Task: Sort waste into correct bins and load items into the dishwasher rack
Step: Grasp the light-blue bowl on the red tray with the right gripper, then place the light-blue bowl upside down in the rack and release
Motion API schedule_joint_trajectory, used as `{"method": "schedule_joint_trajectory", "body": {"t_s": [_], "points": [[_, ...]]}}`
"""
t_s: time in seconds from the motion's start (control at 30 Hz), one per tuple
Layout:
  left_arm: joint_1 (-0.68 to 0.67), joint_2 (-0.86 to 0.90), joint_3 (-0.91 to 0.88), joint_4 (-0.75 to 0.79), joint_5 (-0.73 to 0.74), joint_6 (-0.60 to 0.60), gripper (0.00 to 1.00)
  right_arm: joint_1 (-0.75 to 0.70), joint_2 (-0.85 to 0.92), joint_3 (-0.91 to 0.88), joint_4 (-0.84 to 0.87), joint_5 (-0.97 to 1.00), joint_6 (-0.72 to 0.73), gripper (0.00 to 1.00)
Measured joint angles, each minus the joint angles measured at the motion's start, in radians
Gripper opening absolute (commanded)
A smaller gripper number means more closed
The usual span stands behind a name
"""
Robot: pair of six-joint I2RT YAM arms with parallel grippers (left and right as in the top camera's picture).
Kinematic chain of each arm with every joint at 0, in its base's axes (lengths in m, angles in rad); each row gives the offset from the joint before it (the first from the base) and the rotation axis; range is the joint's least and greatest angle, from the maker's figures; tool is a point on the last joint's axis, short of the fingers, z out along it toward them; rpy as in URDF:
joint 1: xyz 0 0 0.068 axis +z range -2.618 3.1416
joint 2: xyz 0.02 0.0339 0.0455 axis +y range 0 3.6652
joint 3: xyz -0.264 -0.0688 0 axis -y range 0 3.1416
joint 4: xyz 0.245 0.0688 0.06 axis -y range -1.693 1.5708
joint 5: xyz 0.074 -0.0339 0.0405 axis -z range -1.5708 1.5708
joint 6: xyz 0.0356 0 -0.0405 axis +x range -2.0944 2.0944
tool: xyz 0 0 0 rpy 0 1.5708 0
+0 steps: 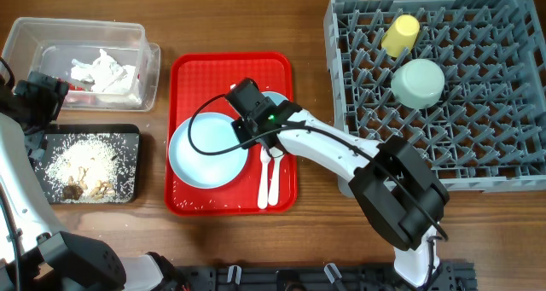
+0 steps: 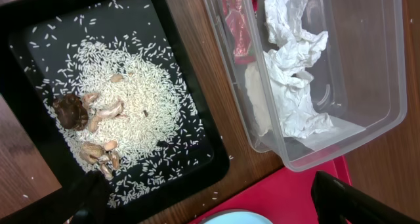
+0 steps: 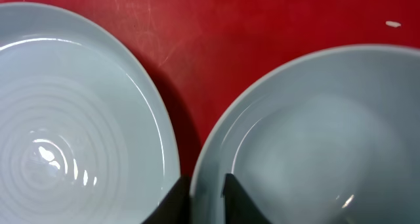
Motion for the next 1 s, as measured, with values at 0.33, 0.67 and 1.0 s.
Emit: {"method": "schedule_joint_trajectory", "body": {"t_s": [0.33,0.67,1.0], "points": [[0.0,0.0,0.0,0.0,0.0,0.0,1.0,-0.01,-0.067,0.073,-0.086,-0.016,0.023,0.04],[0.0,0.0,0.0,0.0,0.0,0.0,1.0,-0.433,-0.507,0.11,-0.377,0.033,0.07,0.04],[0.0,0.0,0.0,0.0,0.0,0.0,1.0,-1.027,-0.57,0.008,-0.477,-0.717,-0.036,0.04]]}}
